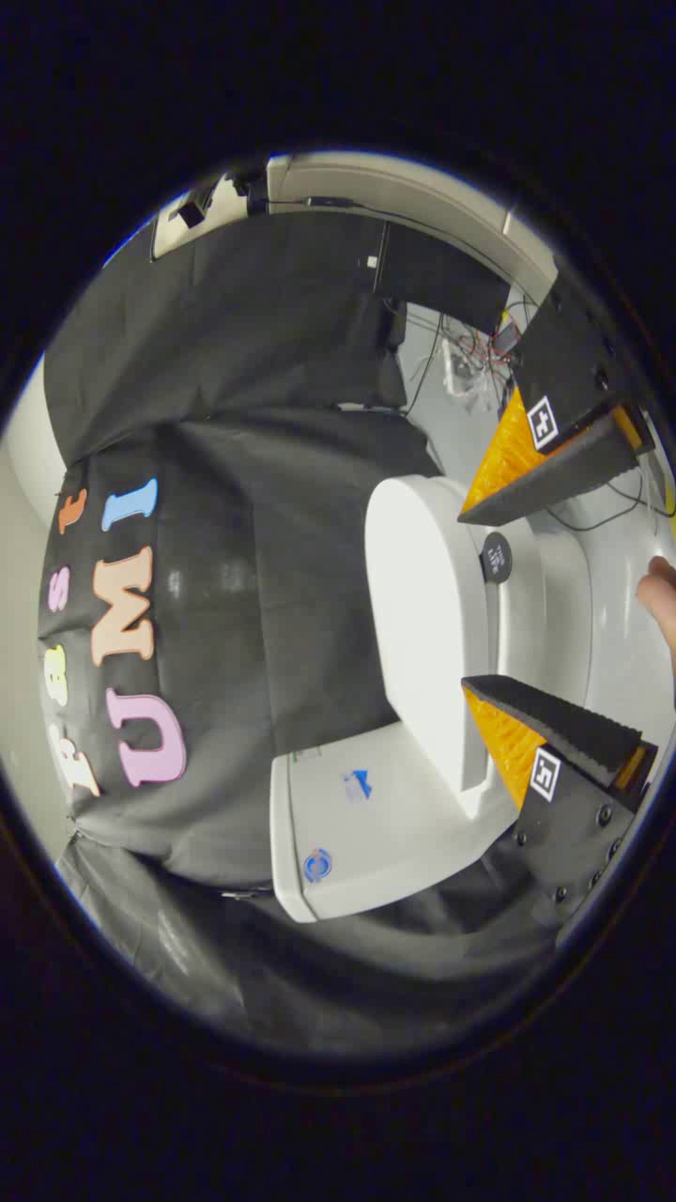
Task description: Open the toilet lid.
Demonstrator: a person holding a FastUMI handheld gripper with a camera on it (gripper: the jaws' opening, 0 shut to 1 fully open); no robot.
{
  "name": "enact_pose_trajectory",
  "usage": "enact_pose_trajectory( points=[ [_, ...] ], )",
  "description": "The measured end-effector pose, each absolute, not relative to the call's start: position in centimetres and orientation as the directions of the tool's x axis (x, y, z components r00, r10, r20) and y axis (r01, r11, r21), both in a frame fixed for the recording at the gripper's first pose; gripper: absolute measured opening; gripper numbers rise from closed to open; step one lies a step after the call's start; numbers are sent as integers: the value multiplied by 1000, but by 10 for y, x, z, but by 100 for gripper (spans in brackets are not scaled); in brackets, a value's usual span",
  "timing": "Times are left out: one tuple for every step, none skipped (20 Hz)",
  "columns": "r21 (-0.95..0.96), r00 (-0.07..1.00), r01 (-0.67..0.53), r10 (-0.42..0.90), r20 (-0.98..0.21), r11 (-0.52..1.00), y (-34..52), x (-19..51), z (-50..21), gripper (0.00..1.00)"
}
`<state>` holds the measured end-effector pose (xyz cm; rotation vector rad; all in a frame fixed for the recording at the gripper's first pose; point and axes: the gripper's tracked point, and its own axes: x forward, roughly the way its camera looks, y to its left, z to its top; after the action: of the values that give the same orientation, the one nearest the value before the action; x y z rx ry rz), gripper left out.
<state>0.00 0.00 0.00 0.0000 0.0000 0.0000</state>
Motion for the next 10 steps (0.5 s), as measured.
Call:
enact_pose_trajectory(
  points=[
    [-13,1000,4,-4,18,1000,-1,-2,2,99],
    [-25,999,25,-24,26,999,-6,-7,8,99],
    [-33,999,45,-45,17,998,-12,-8,4,99],
    [-39,998,62,-62,4,997,-15,-11,-2,99],
    [-56,996,88,-88,-3,995,-20,-15,-4,98],
    [-65,995,99,-100,-4,993,-23,-17,-6,98],
    [-66,994,105,-106,-8,992,-24,-20,-8,98],
    [-64,994,104,-105,-20,992,-23,-21,-14,98],
    [-70,993,116,-119,-28,991,-25,-24,-17,98],
    [-72,992,122,-124,-27,990,-26,-27,-17,98]
  ],
)
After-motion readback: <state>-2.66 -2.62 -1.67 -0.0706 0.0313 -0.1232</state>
